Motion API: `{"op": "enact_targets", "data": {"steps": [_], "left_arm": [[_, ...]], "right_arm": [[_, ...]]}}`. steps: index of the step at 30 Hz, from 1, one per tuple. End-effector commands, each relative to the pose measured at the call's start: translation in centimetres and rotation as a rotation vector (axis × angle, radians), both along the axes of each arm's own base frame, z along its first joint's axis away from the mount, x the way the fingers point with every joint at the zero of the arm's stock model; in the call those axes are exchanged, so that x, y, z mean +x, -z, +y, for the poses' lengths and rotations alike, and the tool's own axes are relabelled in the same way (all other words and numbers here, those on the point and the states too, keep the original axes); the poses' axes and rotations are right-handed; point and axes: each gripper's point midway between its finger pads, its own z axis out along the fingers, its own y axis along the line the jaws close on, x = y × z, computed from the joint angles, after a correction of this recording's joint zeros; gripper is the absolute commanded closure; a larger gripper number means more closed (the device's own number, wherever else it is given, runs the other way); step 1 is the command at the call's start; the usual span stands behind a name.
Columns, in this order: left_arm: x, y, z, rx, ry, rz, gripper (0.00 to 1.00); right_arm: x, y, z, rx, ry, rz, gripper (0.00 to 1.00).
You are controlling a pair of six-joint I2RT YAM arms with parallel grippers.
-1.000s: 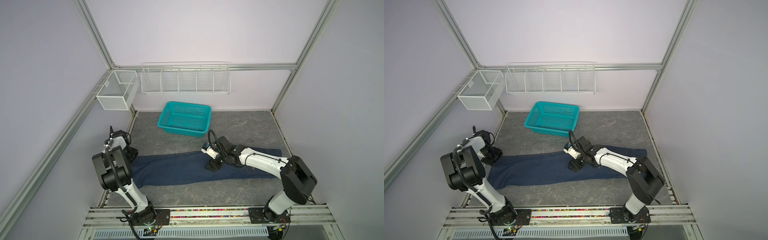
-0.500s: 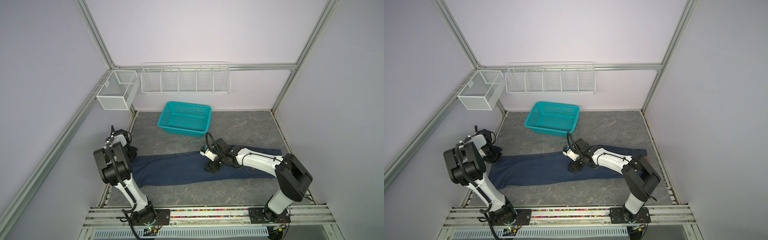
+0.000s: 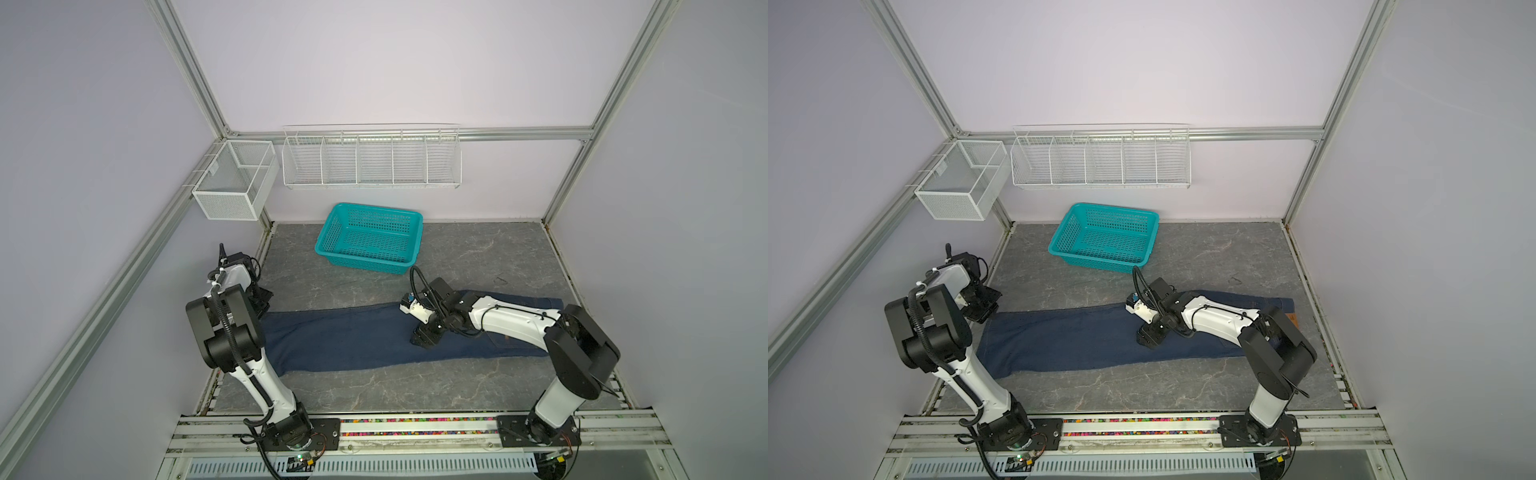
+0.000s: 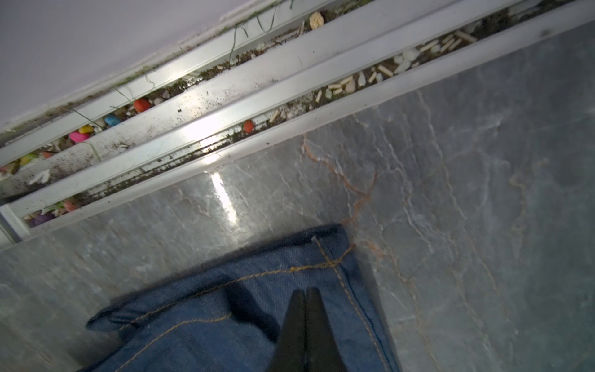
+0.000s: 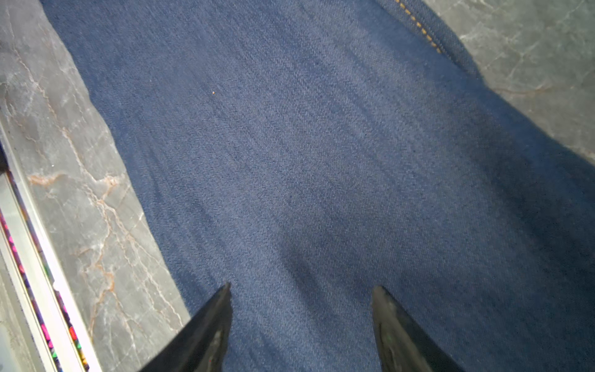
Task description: Fold and stack the trousers
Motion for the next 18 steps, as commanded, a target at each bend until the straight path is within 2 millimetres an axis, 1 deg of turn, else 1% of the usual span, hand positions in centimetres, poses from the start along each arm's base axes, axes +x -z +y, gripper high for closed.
{"op": "enact_targets", "data": {"steps": [1,3,7,9,13,18], "left_arm": [[0.3,-2.6,0.8,0.054,0.024,-0.016,0.95],[0.5,-2.3,1.0,0.054,0.037,-0.003,0.81],[1.3,-0.6,0.9,0.025,0.019,0.003,0.70],[1.4,0.1,0.8,0.010,0.002,0.012,0.68],[1.4,0.9,0.8,0.006,-0.011,0.025,0.67],[0.4,2.5,0.6,-0.004,-0.017,0.082,0.67]], "right_arm": [[-0.2,0.4,-0.3,-0.023,-0.023,0.002,0.29],[-0.2,0.5,-0.3,-0.022,-0.023,0.006,0.29],[-0.4,0.7,-0.3,-0.021,-0.030,0.019,0.29],[-0.4,0.8,-0.4,-0.021,-0.029,0.026,0.29],[-0.4,0.8,-0.6,-0.018,-0.025,0.037,0.29],[-0.2,1.0,-0.7,-0.019,-0.021,0.047,0.29]]}}
